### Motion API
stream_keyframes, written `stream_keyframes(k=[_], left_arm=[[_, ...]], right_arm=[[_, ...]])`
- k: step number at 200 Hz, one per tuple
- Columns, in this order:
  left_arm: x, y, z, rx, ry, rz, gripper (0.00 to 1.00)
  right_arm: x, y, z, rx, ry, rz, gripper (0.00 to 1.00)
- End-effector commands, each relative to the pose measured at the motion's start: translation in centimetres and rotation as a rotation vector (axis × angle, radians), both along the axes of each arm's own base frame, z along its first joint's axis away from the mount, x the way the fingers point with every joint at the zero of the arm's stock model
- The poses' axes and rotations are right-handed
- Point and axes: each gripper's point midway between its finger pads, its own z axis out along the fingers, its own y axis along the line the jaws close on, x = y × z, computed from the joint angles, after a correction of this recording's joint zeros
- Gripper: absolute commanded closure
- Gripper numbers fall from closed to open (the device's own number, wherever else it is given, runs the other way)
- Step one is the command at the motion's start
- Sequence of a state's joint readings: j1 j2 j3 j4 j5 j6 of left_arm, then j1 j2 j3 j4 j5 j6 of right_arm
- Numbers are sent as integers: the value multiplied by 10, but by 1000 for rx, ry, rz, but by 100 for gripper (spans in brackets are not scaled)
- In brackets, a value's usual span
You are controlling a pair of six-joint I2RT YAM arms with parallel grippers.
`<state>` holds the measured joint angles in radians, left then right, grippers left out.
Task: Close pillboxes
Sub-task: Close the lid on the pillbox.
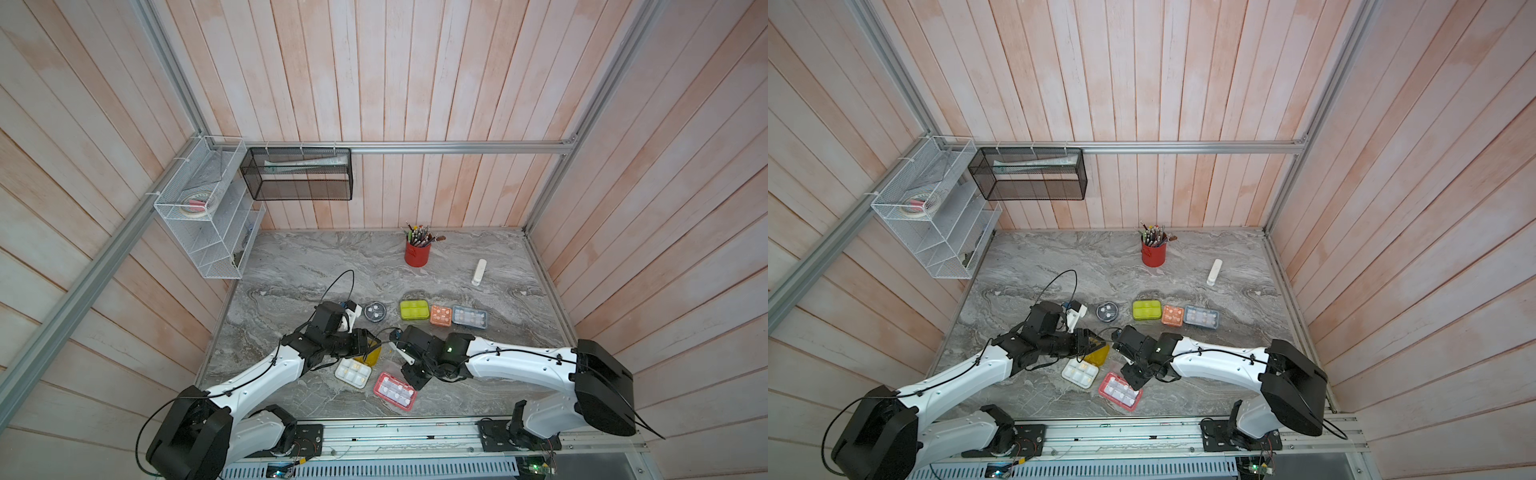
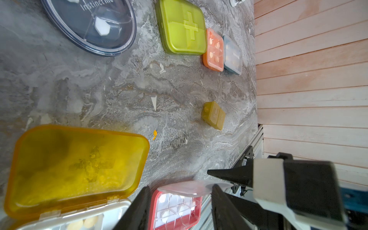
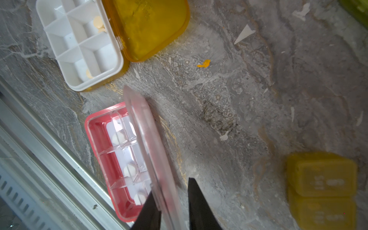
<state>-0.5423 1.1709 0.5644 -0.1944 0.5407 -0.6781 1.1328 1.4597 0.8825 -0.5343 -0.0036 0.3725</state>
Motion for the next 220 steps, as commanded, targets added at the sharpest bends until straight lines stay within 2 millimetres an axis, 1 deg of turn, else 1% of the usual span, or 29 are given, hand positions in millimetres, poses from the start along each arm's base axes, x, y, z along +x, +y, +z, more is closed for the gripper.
stream_keyframes(k=[1, 64, 99, 157, 220], left_arm=[[2, 2, -3, -1, -5, 12, 48], [1, 2, -4, -2, 0, 10, 48], [1, 2, -4, 0, -3, 11, 48], [1, 3, -3, 3, -3, 13, 49], [1, 3, -1, 2, -5, 13, 49]], right_arm=[[3, -1, 3, -30, -21, 6, 75], [6, -3, -1, -89, -44, 8, 78], [9, -2, 1, -95, -60, 9, 79], [12, -6, 4, -116, -87, 8, 85], [15, -10, 8, -133, -112, 10, 88]])
